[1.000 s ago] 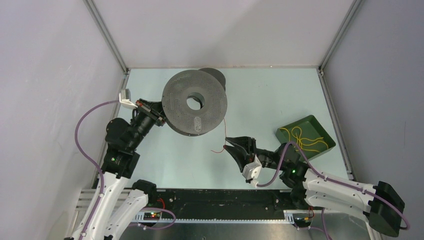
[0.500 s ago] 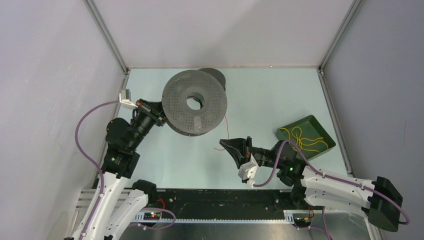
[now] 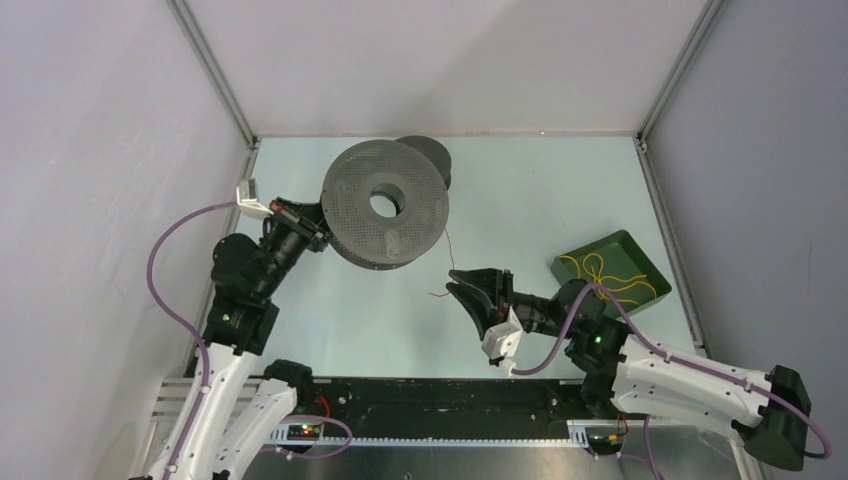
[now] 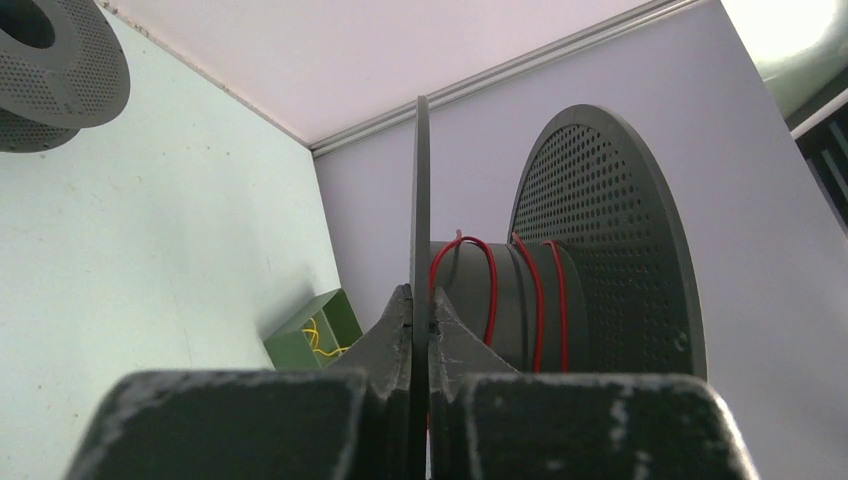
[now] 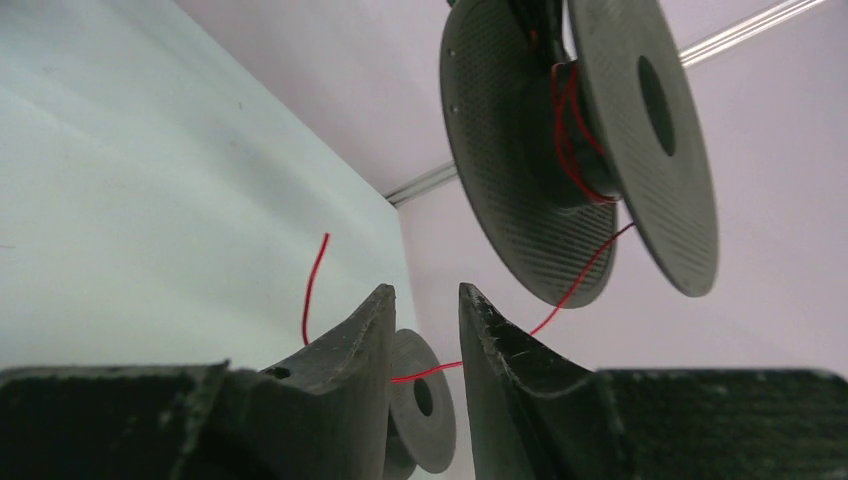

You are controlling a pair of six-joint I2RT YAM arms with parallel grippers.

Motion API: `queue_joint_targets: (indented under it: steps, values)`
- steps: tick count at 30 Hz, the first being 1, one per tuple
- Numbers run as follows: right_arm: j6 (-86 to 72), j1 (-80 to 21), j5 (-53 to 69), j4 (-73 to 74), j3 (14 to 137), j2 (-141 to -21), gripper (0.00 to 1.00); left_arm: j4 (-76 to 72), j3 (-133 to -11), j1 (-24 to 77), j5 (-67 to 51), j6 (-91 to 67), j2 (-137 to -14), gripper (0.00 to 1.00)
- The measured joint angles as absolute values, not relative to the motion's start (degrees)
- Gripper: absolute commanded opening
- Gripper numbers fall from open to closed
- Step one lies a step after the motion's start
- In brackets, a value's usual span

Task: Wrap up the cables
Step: Wrap the cable around the cable reel.

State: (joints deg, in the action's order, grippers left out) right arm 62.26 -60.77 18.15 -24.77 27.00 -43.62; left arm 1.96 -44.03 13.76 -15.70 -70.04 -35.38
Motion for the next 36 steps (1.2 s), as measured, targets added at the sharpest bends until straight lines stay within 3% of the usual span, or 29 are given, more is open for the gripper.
queue_joint_targets:
  steps: [10,15,29,36]
  values:
    - [63.77,-56.36,18.90,-18.02,28.16,-43.48,0.45,2.90,-44.03,13.10,-16.84,-69.95,-36.29,0.00]
    - [64.75,-56.23,19.38,-16.16,28.16,-44.53,0.41,3.22,-44.03,13.08,-17.15,-69.91,-36.29,0.00]
    - [66.30,-58.35,17.89,-13.28,28.16,-46.35,0.42,3.75,-44.03,12.97,-17.32,-69.41,-36.40,0.00]
    - [66.78,-59.00,16.47,-13.04,28.16,-47.40,0.28,3.99,-44.03,12.93,-17.30,-69.41,-36.40,0.00]
